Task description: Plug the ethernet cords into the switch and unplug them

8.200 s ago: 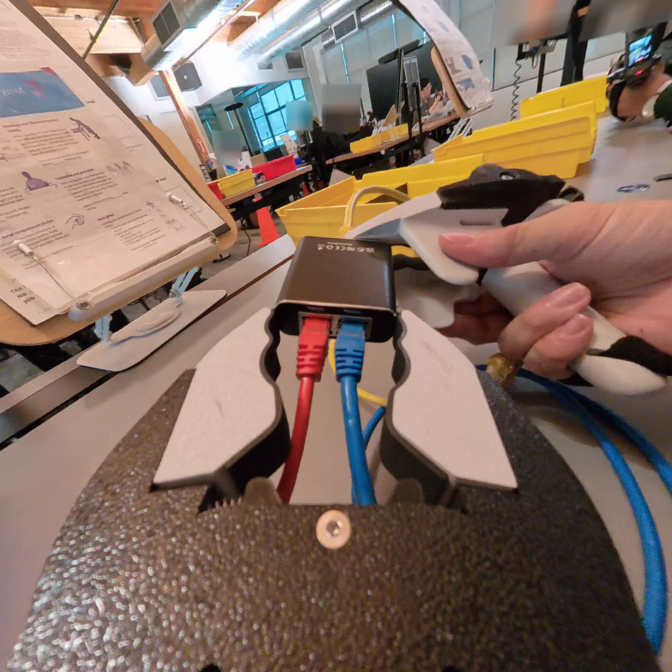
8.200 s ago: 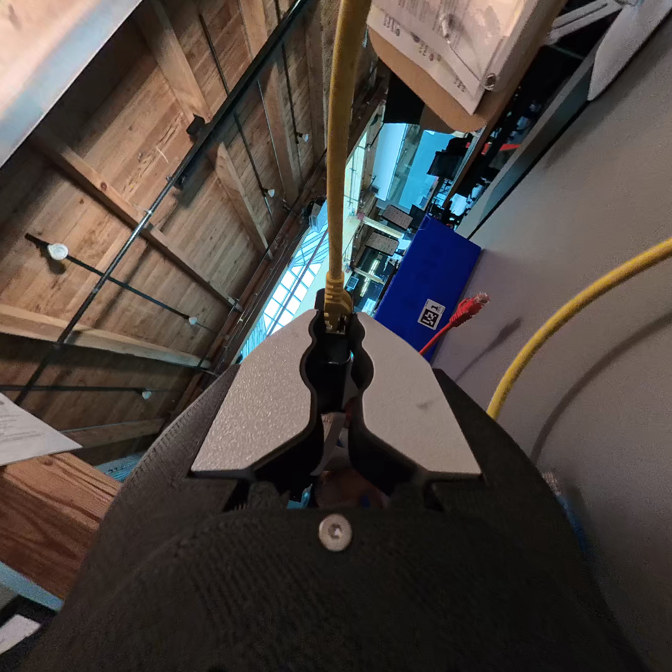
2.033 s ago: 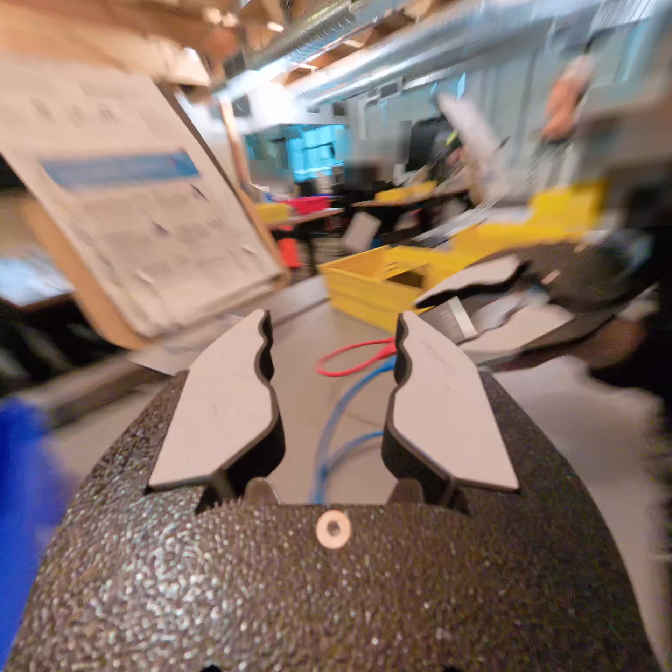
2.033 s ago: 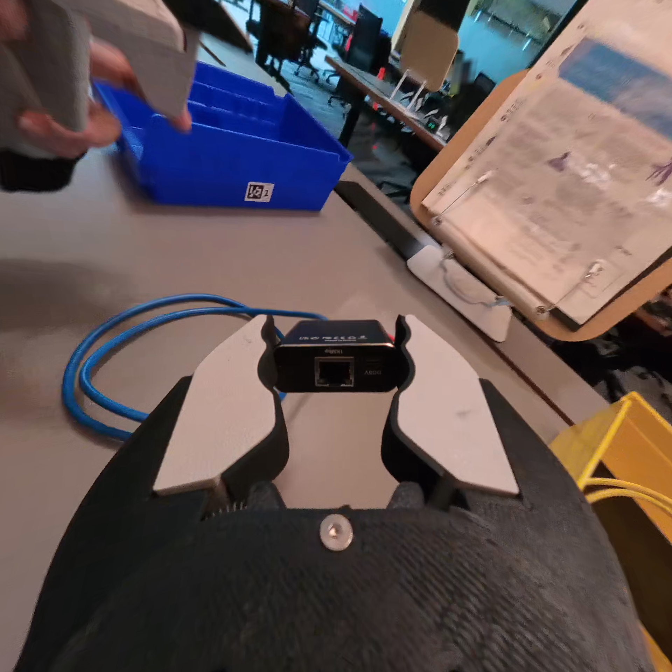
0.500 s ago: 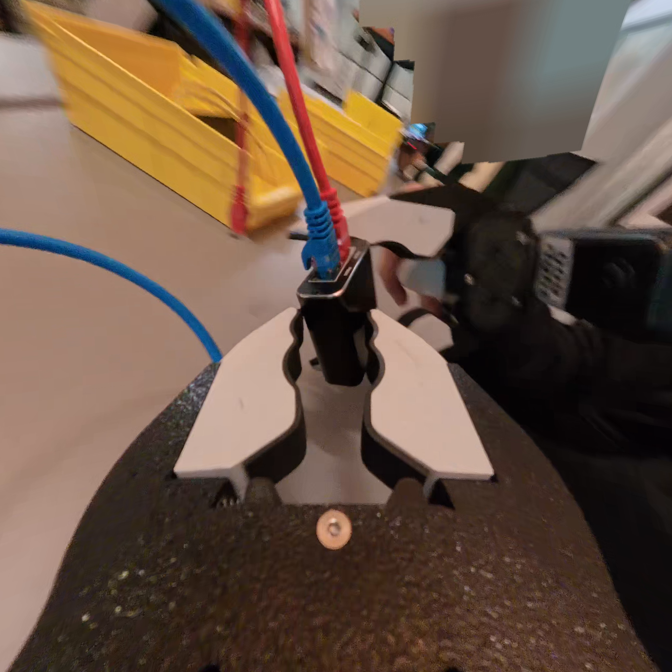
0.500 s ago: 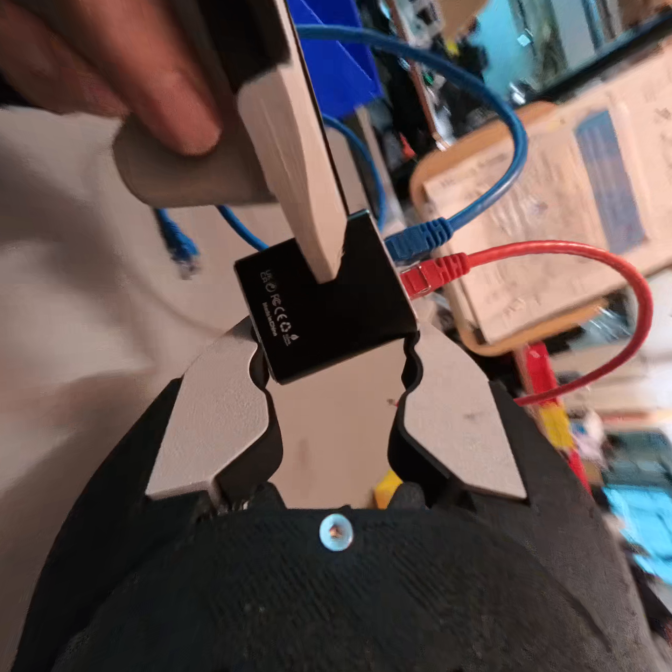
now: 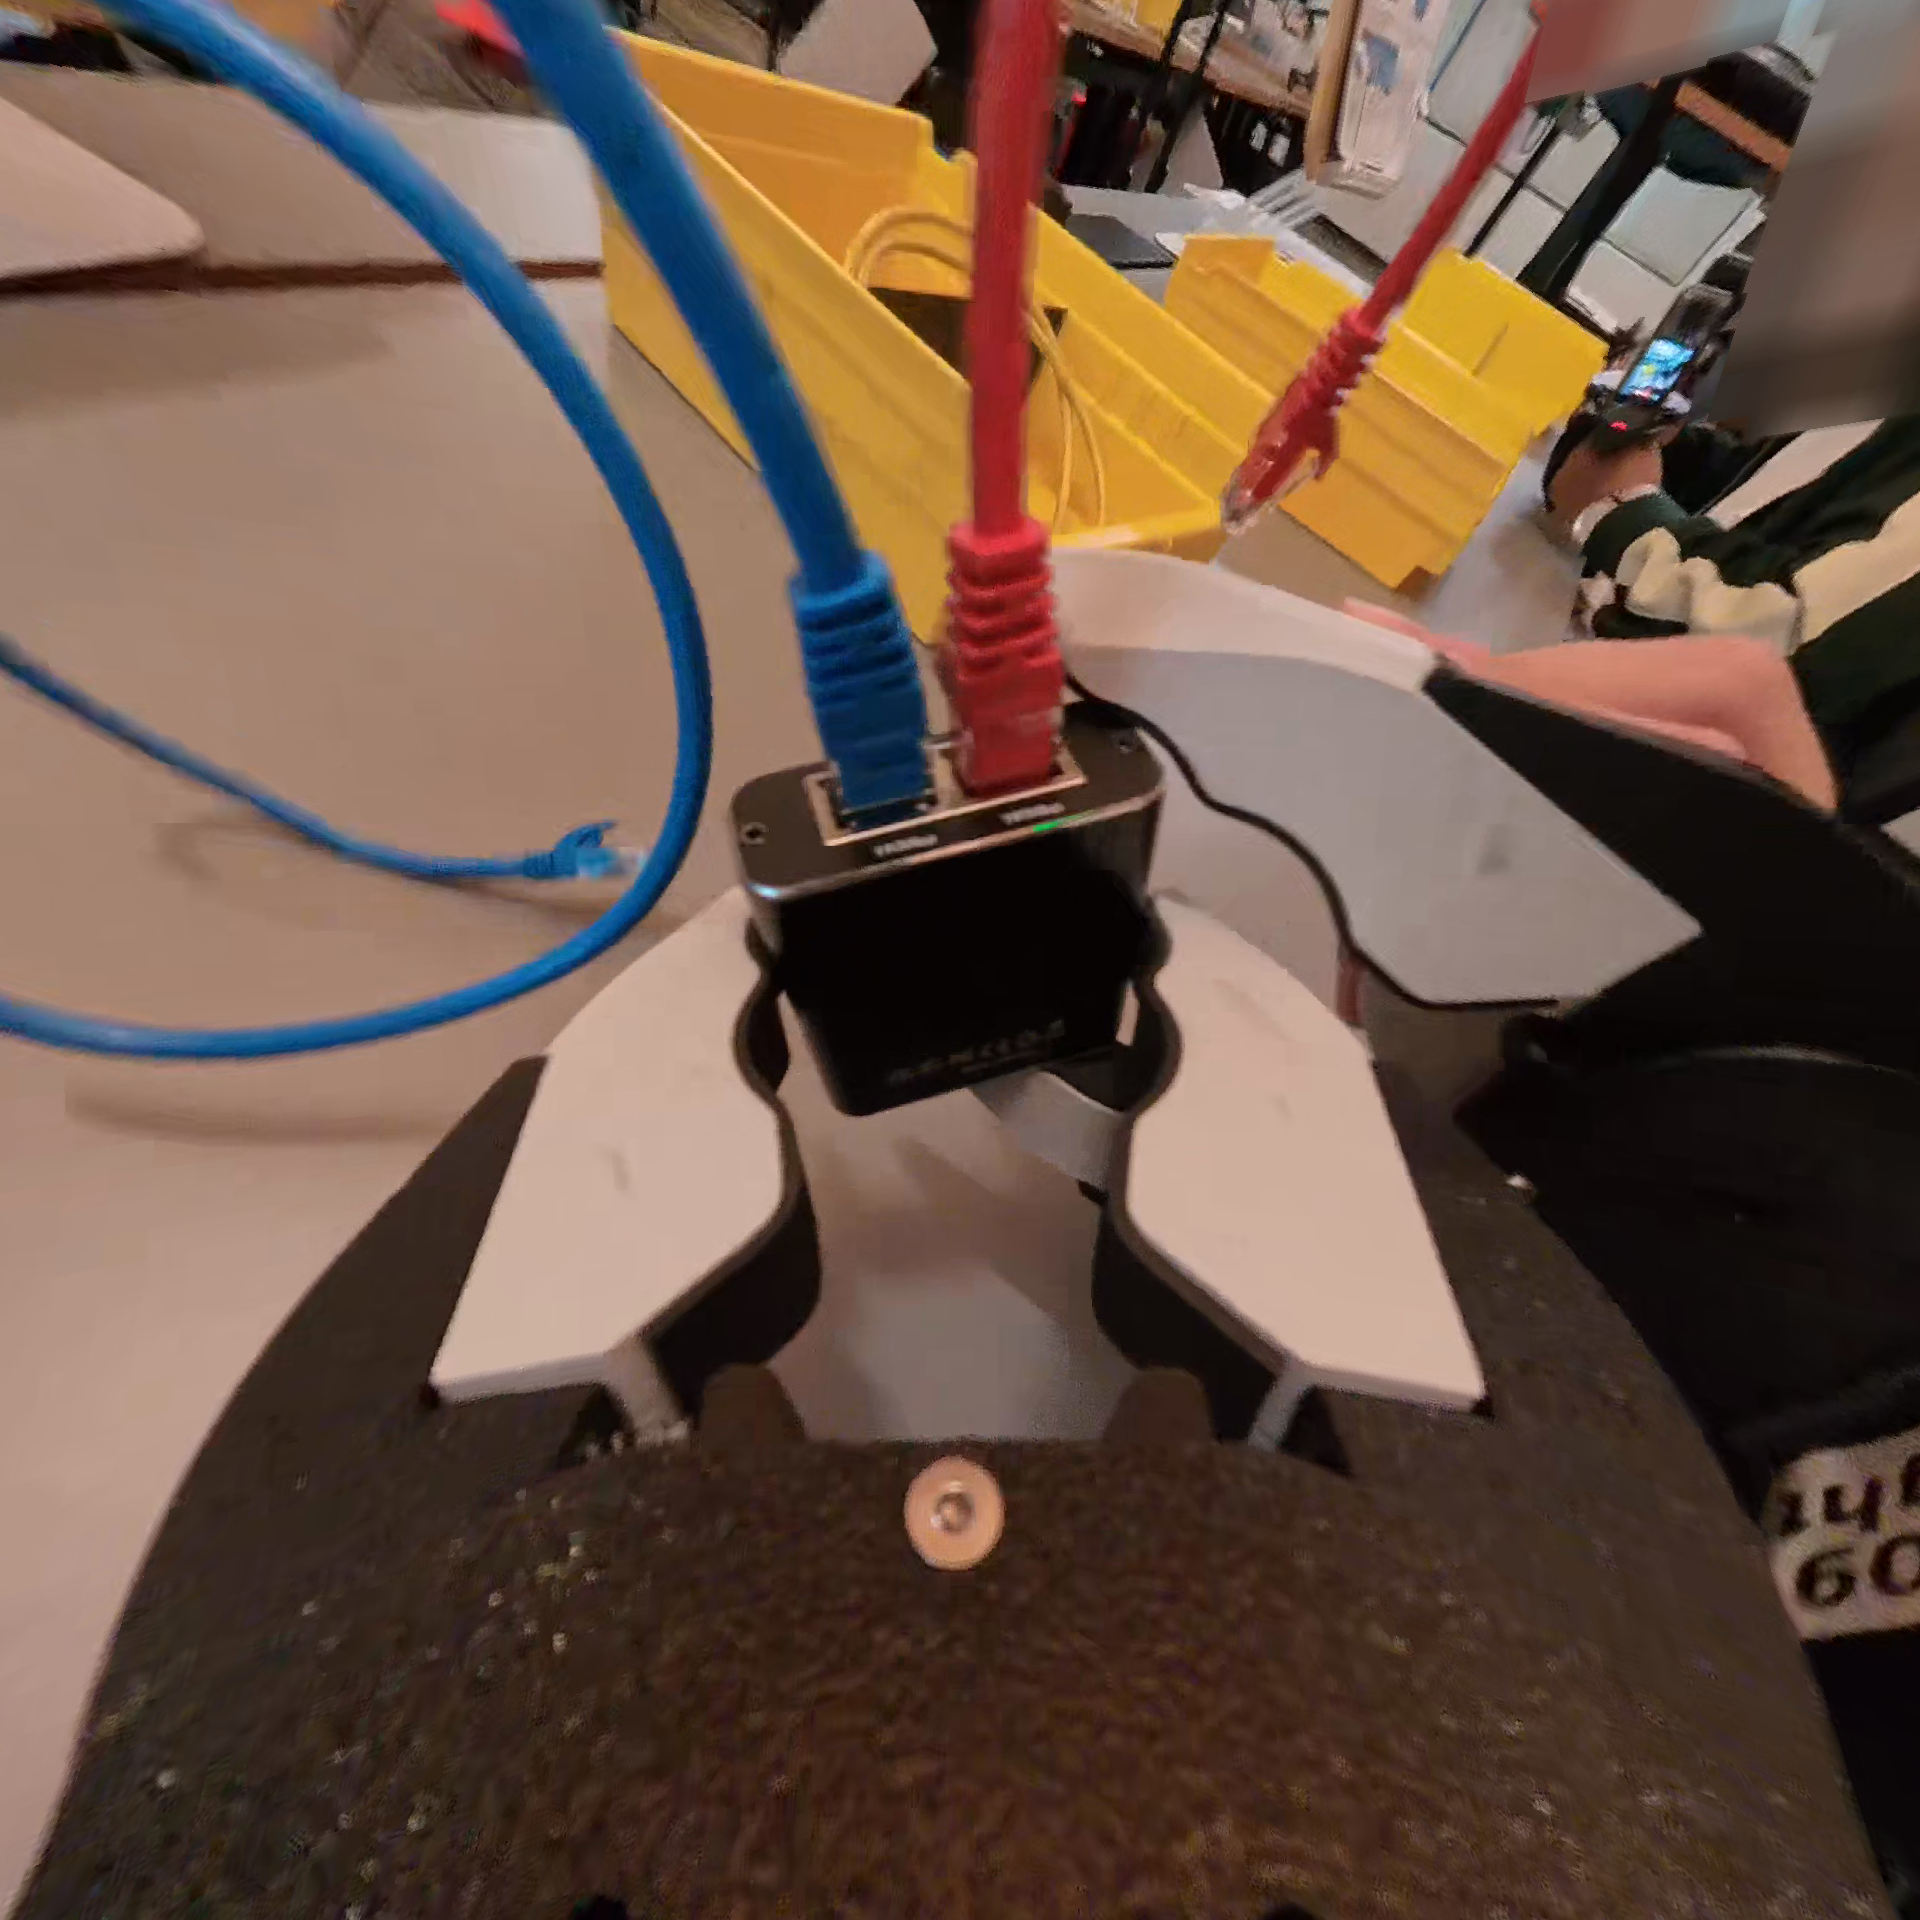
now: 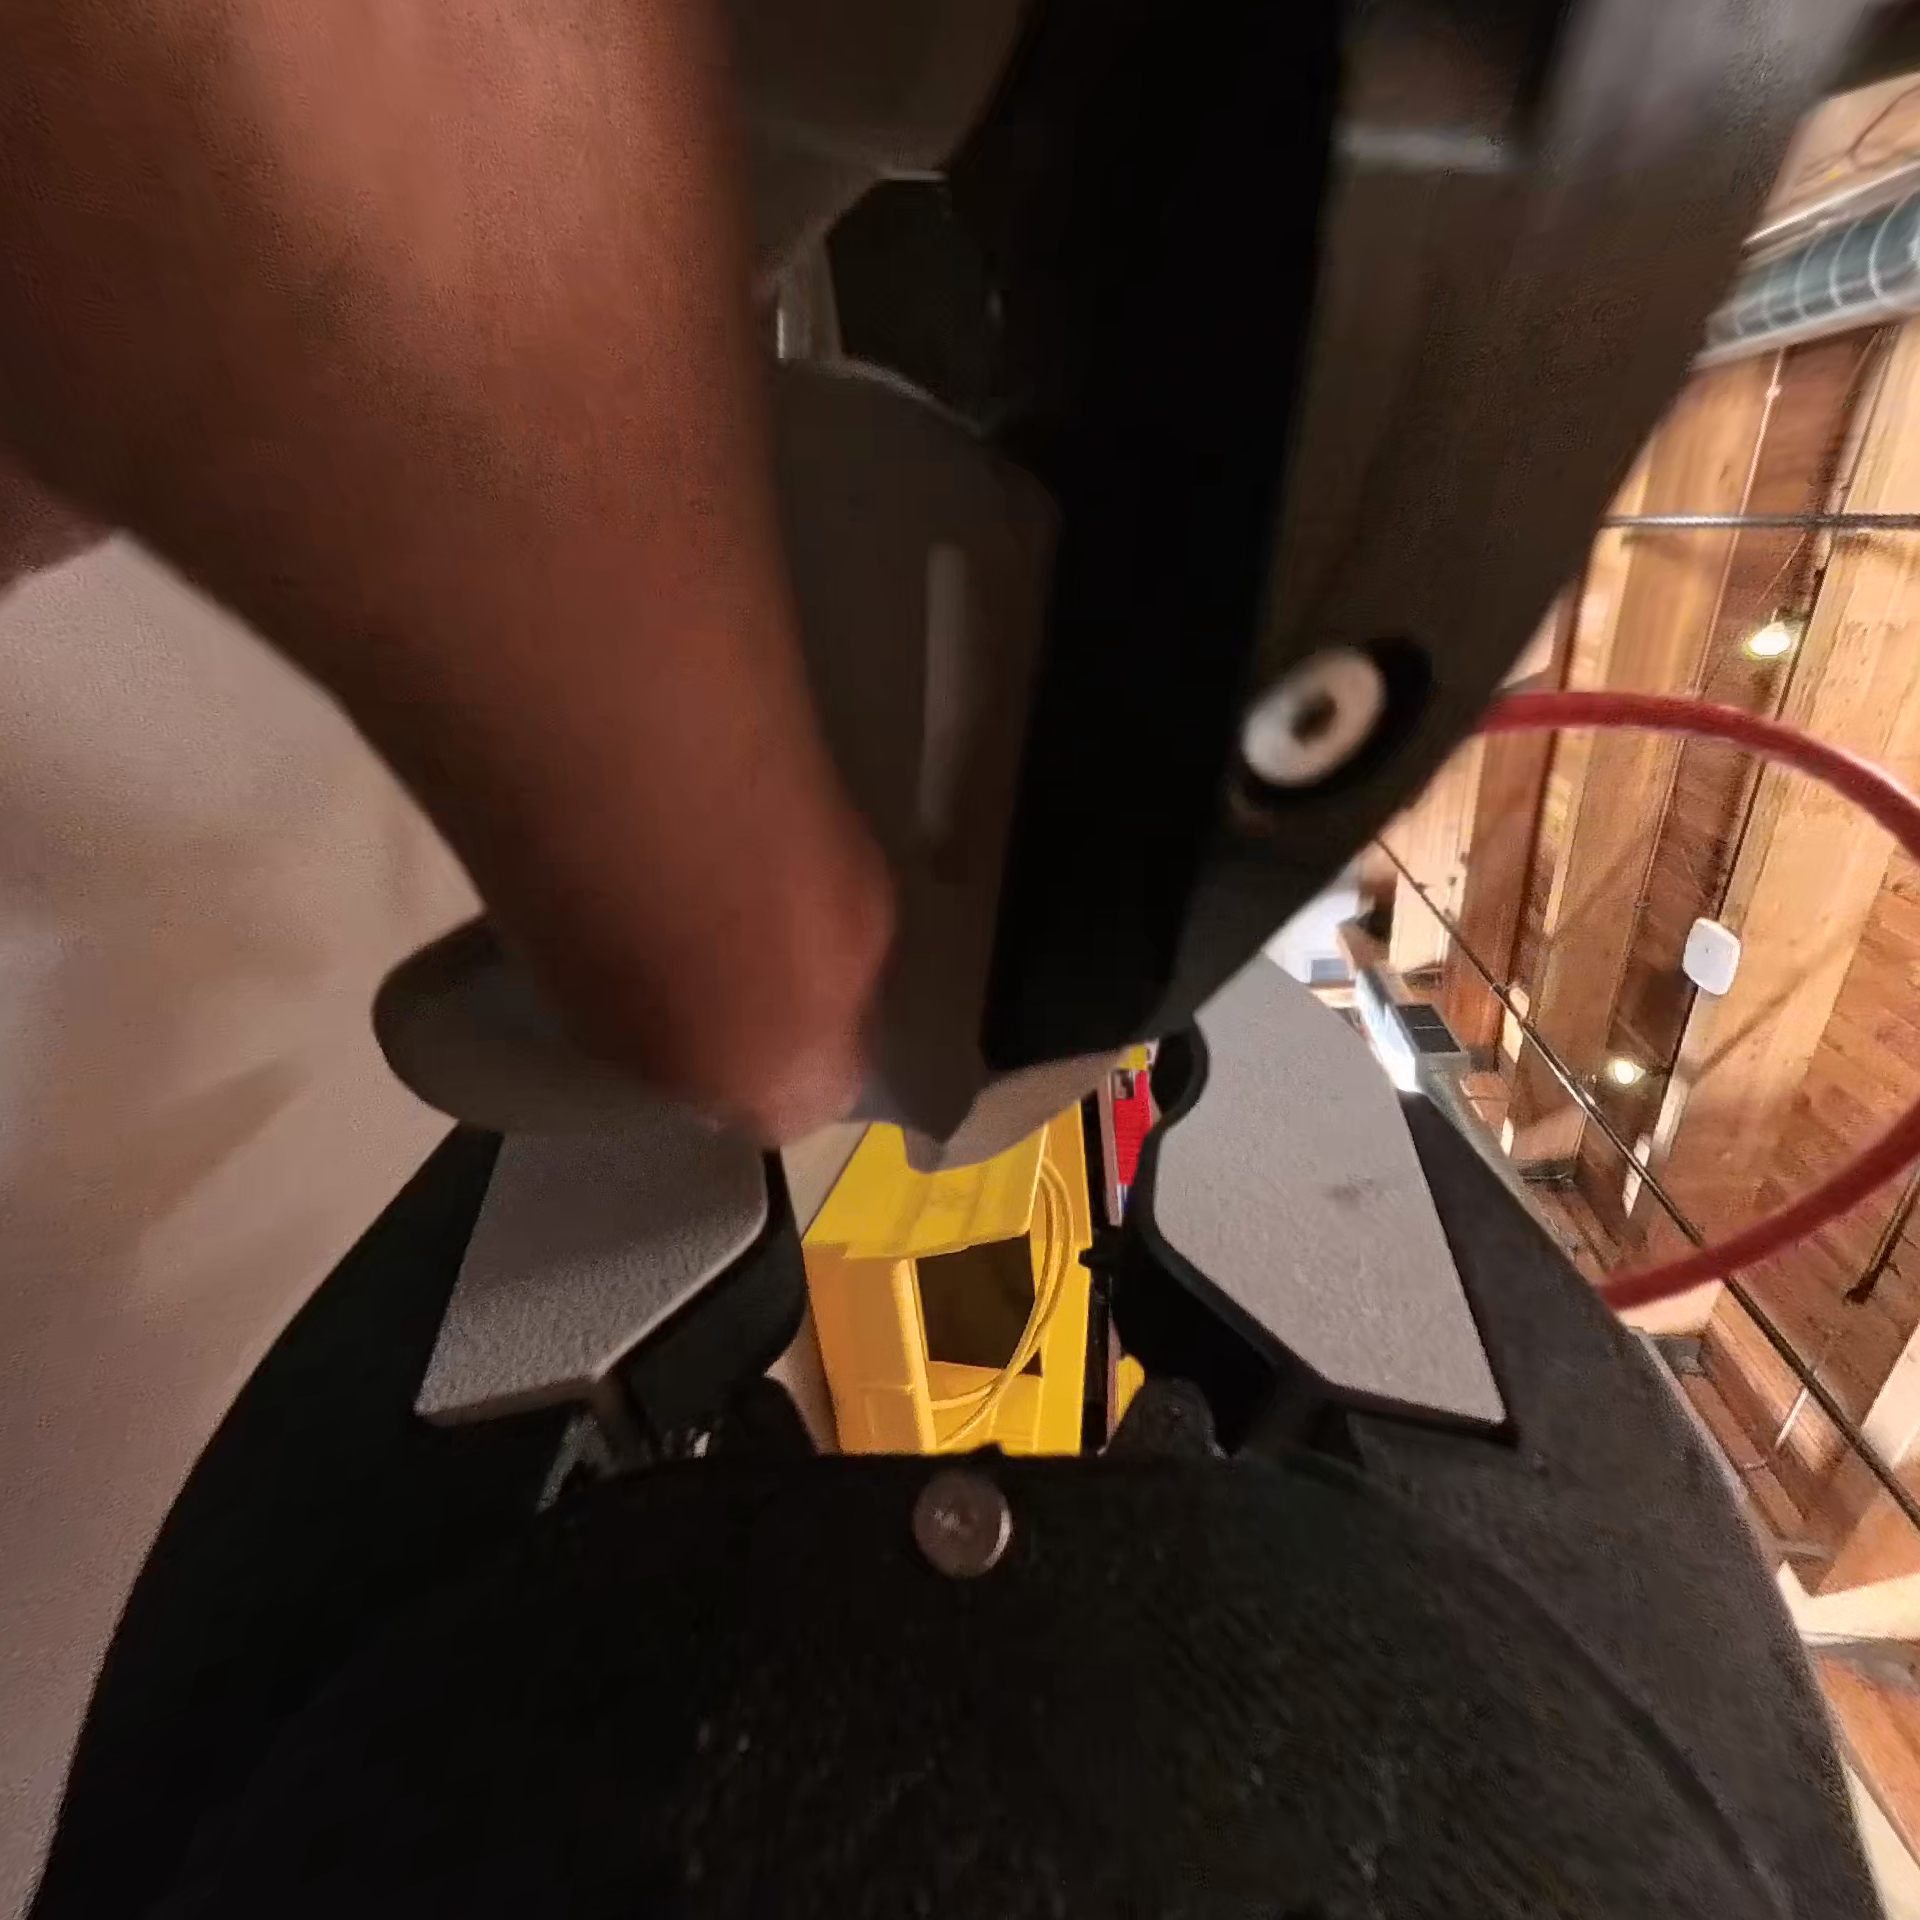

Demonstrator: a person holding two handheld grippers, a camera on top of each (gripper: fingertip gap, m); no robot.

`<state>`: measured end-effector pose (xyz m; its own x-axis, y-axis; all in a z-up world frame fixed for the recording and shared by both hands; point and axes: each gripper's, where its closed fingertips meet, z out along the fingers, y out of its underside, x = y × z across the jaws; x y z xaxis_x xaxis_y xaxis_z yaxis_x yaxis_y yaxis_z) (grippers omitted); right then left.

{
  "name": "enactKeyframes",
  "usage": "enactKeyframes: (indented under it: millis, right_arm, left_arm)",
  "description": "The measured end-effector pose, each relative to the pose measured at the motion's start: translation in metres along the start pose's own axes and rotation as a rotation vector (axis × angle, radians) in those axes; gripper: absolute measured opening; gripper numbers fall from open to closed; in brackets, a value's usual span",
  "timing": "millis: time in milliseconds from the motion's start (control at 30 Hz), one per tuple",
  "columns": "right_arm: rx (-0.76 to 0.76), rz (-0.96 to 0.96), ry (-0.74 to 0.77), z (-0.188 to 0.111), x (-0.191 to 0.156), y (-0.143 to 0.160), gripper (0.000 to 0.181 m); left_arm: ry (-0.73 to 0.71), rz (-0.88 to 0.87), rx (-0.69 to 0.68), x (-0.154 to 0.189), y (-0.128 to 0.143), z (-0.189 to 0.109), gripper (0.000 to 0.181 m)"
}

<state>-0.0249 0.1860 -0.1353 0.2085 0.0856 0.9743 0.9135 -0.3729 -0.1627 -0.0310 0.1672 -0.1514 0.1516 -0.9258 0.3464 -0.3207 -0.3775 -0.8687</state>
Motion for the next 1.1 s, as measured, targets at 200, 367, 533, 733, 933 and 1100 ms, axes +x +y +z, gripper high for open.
enactKeyframes:
  millis: [200, 367, 533, 733, 933, 1100]
  right_arm:
    - [0.348, 0.148, -0.154, -0.017, 0.007, -0.018, 0.089]
    - [0.57, 0.835, -0.623, -0.043, 0.008, -0.025, 0.1]
    - [0.71, 1.259, -0.741, -0.044, 0.034, -0.041, 0.078]
    - [0.777, 1.392, -0.754, -0.042, 0.037, -0.039, 0.035]
    - [0.768, 1.41, -0.783, -0.041, 0.026, -0.037, 0.026]
    - [0.746, 1.565, -0.843, -0.034, 0.018, -0.033, 0.024]
  left_arm:
    - [0.033, 0.236, 0.137, -0.002, -0.021, -0.014, 0.063]
    - [-0.063, 0.453, 0.21, -0.007, -0.041, -0.036, 0.063]
    - [-0.144, 0.673, 0.161, -0.006, -0.036, -0.036, 0.063]
    - [-0.195, 0.772, 0.098, -0.003, -0.028, -0.027, 0.063]
    - [-0.222, 0.824, 0.023, -0.008, -0.017, -0.02, 0.063]
    - [-0.253, 0.827, -0.028, -0.015, -0.011, -0.016, 0.063]
